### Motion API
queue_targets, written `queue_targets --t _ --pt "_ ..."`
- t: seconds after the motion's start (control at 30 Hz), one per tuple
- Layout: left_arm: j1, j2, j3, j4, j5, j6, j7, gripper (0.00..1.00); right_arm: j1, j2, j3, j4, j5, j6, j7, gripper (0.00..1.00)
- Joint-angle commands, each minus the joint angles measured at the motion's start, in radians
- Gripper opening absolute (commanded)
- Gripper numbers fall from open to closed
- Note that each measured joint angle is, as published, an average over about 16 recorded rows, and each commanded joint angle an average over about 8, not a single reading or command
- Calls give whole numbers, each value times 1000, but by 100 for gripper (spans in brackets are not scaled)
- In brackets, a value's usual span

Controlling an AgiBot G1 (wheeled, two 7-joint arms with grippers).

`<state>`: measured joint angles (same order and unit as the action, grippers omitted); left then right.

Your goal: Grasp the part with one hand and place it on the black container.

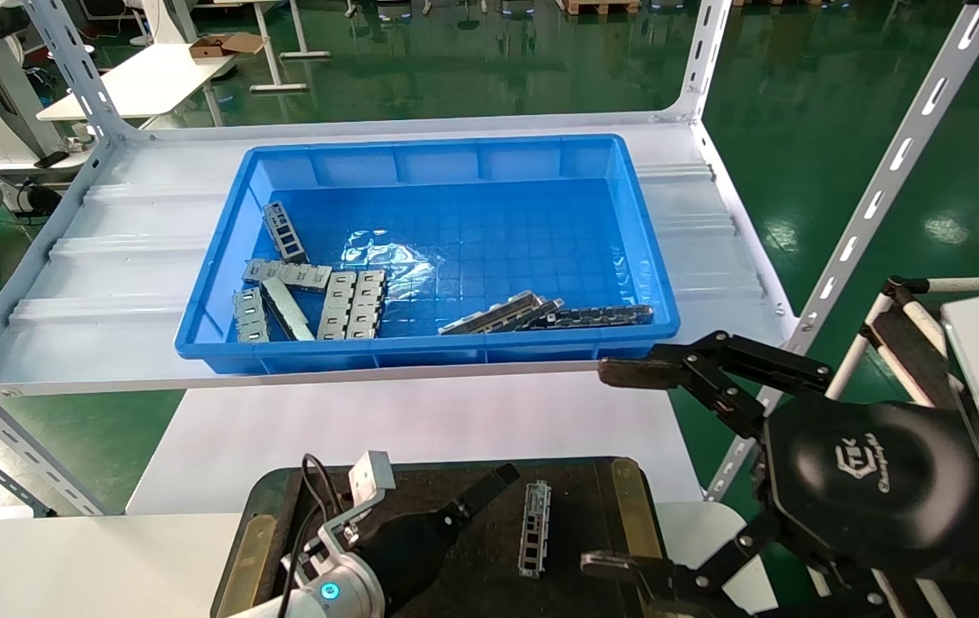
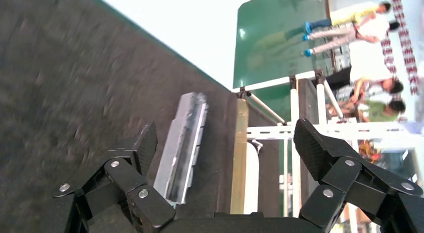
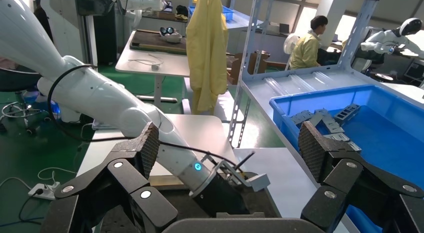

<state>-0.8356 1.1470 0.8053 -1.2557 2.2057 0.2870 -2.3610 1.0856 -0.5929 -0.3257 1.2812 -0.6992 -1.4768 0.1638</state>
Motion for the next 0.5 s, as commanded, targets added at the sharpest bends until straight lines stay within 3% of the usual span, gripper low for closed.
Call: queue_targets --t 0.03,0.5 --pt "6 -21 -5 -47 23 7 7 100 0 0 0 0 0 0 0 100" --pt "-76 -167 208 -101 -102 -122 221 100 0 0 0 0 0 0 0 100"
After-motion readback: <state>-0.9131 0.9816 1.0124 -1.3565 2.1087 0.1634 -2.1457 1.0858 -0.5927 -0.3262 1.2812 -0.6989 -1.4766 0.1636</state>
